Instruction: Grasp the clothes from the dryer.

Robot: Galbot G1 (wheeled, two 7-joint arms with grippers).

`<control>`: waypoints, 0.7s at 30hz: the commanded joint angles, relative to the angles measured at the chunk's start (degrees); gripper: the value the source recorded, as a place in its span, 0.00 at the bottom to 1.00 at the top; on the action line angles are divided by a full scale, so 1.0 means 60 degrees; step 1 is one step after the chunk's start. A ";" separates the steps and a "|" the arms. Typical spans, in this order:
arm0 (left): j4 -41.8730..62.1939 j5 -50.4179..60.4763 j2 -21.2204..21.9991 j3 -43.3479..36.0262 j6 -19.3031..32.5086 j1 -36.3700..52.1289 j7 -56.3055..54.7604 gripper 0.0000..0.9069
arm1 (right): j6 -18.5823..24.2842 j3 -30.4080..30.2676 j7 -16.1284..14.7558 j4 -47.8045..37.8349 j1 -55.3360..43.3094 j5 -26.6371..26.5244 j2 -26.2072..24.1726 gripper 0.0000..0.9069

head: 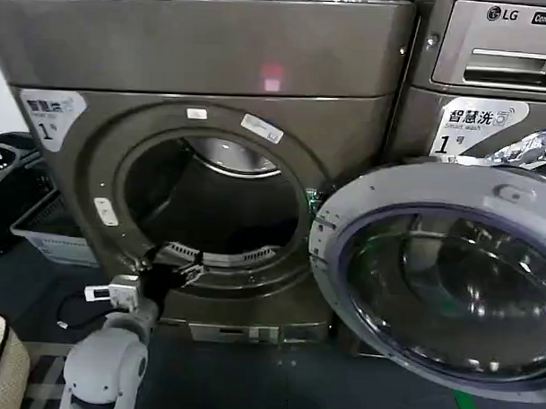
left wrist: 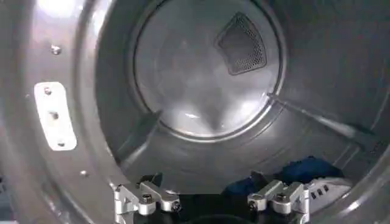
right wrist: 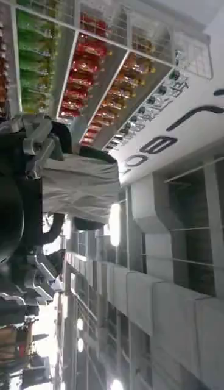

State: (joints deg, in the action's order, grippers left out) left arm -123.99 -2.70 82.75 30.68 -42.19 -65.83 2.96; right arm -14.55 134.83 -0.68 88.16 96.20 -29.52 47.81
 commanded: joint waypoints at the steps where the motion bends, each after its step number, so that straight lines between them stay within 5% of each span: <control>1: 0.0029 0.0046 0.0021 -0.0013 -0.0468 -0.0010 0.0011 1.00 | 0.0015 0.0014 -0.0001 -0.0018 0.0009 0.0002 -0.0004 1.00; 21: 0.0081 0.0192 0.0084 -0.0096 -0.0468 -0.0051 0.0031 1.00 | 0.0053 0.0184 0.0002 -0.0159 0.0094 -0.0003 0.0027 1.00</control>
State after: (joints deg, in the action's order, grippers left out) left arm -123.53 -1.59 83.25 30.12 -42.19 -66.09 3.12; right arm -14.29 135.94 -0.67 87.26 96.75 -29.51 47.90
